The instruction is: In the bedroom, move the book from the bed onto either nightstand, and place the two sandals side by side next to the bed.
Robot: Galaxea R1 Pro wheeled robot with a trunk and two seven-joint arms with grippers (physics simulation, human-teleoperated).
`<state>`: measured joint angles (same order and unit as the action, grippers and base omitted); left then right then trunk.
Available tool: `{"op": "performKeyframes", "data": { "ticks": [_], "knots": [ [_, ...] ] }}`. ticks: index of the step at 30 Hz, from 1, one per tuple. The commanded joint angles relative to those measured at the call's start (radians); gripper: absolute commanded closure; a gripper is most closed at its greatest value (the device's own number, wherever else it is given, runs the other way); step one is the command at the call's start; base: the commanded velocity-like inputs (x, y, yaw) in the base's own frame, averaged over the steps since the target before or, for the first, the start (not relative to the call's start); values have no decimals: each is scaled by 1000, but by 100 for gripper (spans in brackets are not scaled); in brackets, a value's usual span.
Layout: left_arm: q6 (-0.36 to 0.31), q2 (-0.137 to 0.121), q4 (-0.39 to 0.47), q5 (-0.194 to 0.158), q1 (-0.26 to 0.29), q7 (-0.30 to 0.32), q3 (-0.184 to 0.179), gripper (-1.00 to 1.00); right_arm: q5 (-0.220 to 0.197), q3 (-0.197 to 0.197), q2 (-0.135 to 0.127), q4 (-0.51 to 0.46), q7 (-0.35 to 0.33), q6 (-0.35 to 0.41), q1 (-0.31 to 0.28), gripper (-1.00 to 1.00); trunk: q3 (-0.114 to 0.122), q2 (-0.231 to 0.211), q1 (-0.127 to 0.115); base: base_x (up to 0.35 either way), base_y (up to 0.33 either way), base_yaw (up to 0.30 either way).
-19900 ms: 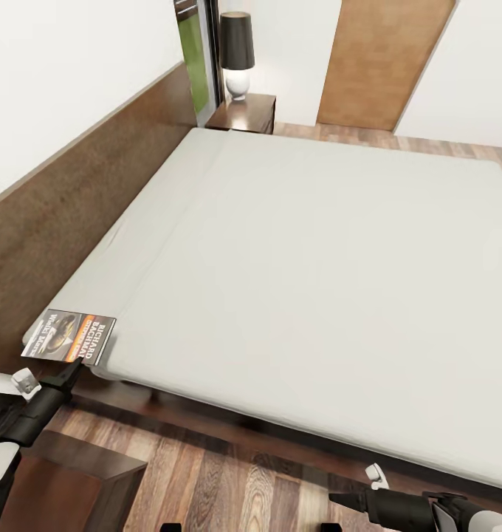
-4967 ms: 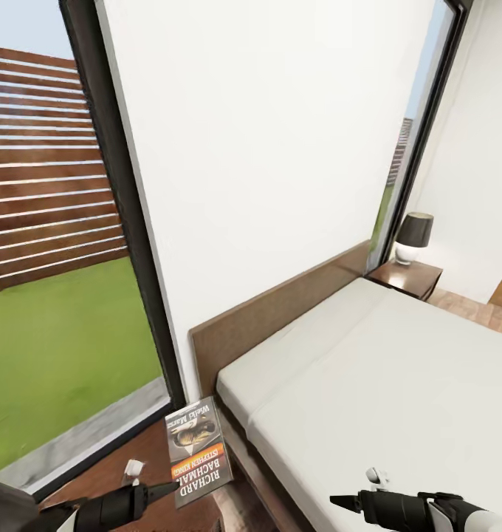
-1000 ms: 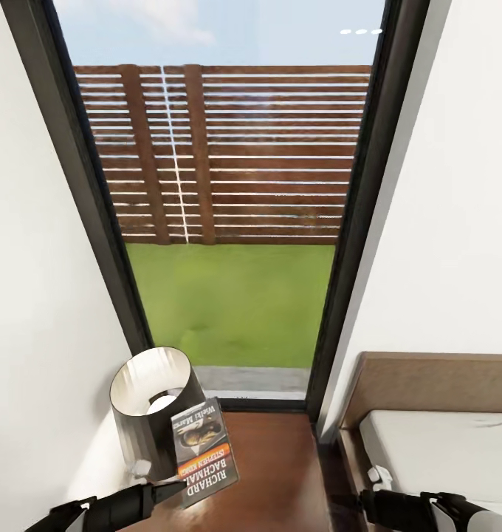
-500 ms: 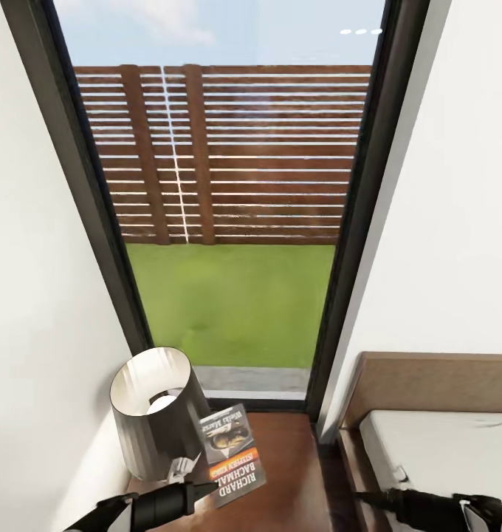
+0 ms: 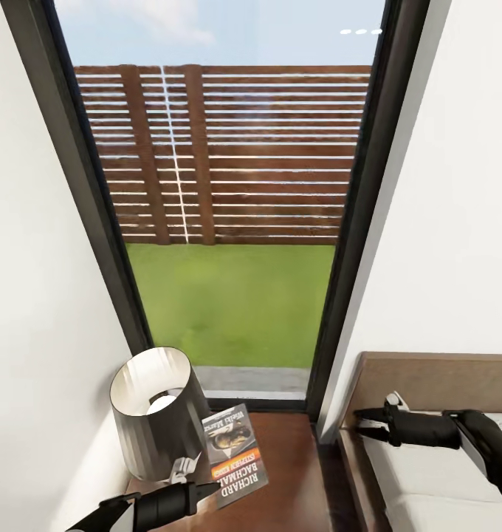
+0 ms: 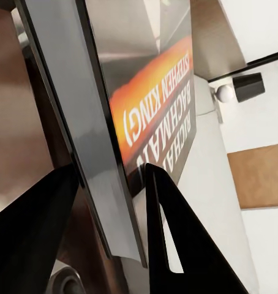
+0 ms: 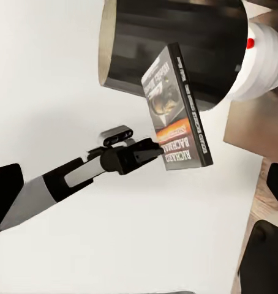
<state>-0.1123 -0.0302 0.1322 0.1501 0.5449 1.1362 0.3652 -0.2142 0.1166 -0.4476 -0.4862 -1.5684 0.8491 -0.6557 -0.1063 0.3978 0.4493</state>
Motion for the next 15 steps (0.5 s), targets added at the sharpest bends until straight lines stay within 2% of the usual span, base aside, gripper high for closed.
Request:
{"op": "performKeyframes", "data": {
  "ticks": [1,5,10,15],
  "knots": [
    [-10,1,1,8,1,5,9,100,-5,3,-1,-17,-2,24,-1,-100,-2,2,1,0,0,0],
    [-10,1,1,8,1,6,12,100,-4,-4,0,-47,-2,37,-1,-100,-2,2,1,0,0,0],
    [-12,1,-2,8,1,7,11,100,-1,-16,-1,-148,0,36,-1,-100,-2,2,1,0,0,0],
    [-16,1,-2,8,1,7,10,100,-1,-44,-2,-159,-1,37,-1,-100,-2,2,1,0,0,0]
  ]
}}
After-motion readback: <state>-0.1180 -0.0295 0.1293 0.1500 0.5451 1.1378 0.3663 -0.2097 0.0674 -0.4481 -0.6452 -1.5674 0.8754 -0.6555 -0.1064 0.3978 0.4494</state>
